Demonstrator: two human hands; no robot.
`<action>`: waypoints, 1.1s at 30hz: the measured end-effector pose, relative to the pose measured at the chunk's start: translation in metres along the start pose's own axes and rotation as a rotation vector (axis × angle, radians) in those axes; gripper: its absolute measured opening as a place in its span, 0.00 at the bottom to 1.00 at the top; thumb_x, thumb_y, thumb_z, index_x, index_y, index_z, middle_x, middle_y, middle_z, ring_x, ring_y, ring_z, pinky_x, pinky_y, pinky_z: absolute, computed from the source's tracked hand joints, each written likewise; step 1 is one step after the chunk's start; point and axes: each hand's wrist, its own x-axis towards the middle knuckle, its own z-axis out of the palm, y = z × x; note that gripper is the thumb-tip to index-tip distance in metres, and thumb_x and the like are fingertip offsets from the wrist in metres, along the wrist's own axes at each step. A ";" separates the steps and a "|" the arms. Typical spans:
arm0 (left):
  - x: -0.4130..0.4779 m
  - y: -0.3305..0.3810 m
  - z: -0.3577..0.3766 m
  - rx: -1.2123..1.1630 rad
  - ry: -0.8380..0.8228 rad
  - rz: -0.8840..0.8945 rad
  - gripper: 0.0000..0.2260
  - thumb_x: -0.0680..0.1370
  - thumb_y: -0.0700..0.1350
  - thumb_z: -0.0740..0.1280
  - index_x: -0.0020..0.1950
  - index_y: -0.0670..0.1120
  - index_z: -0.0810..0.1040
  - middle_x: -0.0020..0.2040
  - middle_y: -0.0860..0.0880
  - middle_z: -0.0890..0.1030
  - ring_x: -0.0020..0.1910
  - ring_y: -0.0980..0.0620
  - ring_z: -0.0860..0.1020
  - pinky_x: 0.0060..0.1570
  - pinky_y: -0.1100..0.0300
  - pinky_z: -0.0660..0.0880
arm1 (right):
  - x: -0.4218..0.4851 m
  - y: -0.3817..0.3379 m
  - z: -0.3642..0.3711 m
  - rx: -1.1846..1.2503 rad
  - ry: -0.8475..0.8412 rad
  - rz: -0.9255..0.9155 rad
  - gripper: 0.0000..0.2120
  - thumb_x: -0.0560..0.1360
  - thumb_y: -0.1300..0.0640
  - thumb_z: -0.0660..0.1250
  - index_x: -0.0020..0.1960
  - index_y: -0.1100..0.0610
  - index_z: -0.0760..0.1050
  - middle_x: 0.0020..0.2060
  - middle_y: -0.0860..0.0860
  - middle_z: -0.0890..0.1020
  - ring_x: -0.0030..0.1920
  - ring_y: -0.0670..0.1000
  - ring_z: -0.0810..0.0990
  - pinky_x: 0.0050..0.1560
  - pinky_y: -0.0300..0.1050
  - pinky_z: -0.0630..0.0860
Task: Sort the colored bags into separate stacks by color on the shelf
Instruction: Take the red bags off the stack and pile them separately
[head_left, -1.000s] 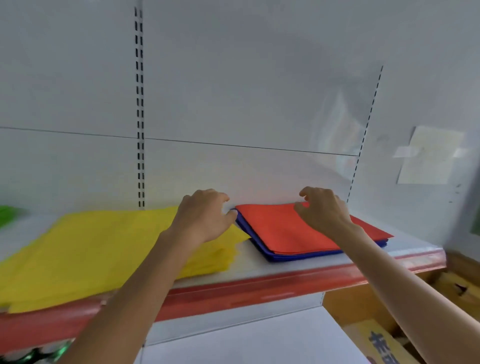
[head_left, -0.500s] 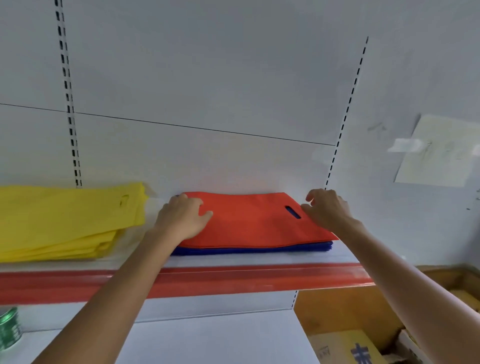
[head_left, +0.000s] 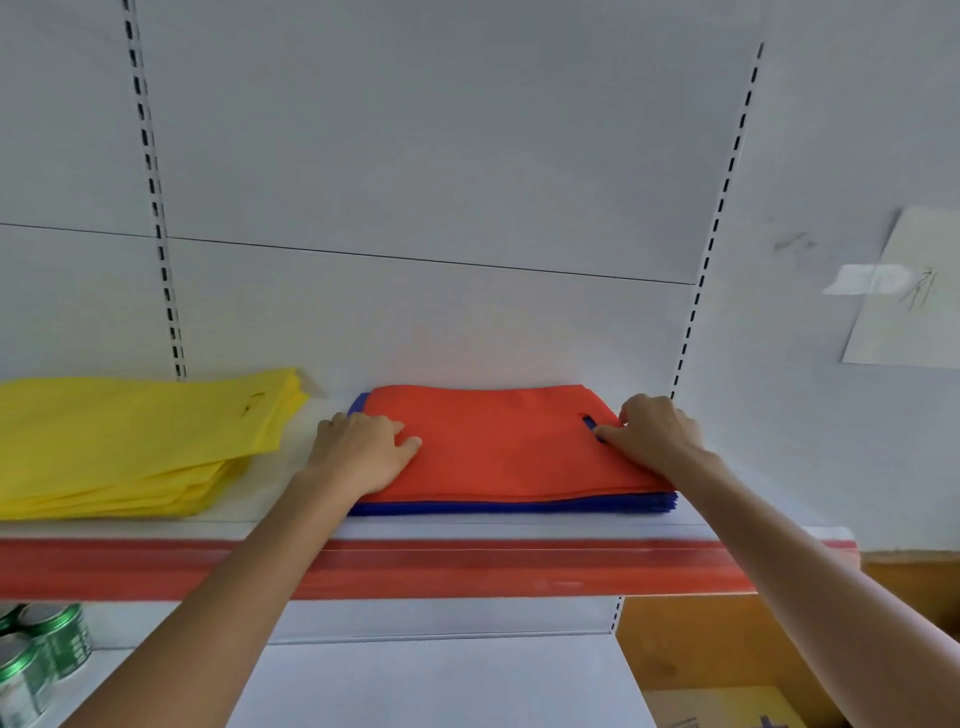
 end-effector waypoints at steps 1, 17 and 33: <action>0.000 0.000 0.000 0.013 0.009 0.007 0.22 0.80 0.59 0.51 0.69 0.52 0.70 0.65 0.45 0.74 0.65 0.43 0.69 0.61 0.54 0.65 | 0.000 0.000 0.000 -0.005 0.003 -0.002 0.20 0.74 0.41 0.64 0.44 0.59 0.75 0.43 0.54 0.77 0.41 0.57 0.74 0.40 0.43 0.68; 0.000 -0.002 -0.012 -0.538 0.231 -0.071 0.15 0.72 0.34 0.67 0.55 0.47 0.82 0.60 0.47 0.79 0.60 0.50 0.75 0.52 0.66 0.68 | -0.003 -0.021 -0.013 0.045 0.026 -0.052 0.17 0.71 0.56 0.68 0.57 0.59 0.69 0.47 0.54 0.74 0.45 0.57 0.73 0.41 0.45 0.67; -0.018 -0.048 -0.058 -0.579 0.264 0.036 0.16 0.75 0.43 0.66 0.63 0.45 0.77 0.63 0.47 0.77 0.62 0.50 0.74 0.59 0.63 0.67 | -0.012 -0.057 -0.048 -0.118 0.197 -0.172 0.16 0.77 0.53 0.62 0.63 0.57 0.72 0.56 0.58 0.78 0.58 0.61 0.74 0.52 0.49 0.69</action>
